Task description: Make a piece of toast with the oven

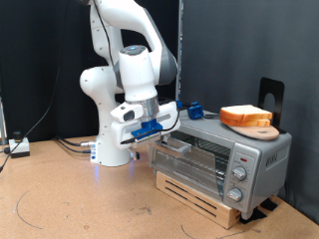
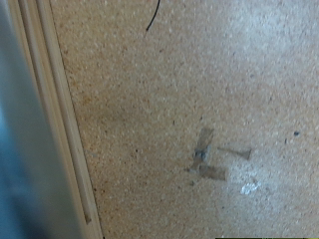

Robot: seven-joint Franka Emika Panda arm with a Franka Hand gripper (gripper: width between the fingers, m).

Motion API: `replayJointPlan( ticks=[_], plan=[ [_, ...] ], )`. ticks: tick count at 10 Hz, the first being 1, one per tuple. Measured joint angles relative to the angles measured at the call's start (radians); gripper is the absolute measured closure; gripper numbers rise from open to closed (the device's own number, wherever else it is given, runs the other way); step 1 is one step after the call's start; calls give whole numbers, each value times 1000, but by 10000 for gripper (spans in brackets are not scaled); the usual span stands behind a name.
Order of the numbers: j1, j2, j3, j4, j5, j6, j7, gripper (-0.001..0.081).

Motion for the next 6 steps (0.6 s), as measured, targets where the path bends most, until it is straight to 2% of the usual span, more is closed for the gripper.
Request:
replayJointPlan(
  ticks=[3,6],
  plan=[
    [-3,10,-12,27,10,-14,-24,-1],
    [-26,61,-12,51,-31,3,5,-1]
  ],
)
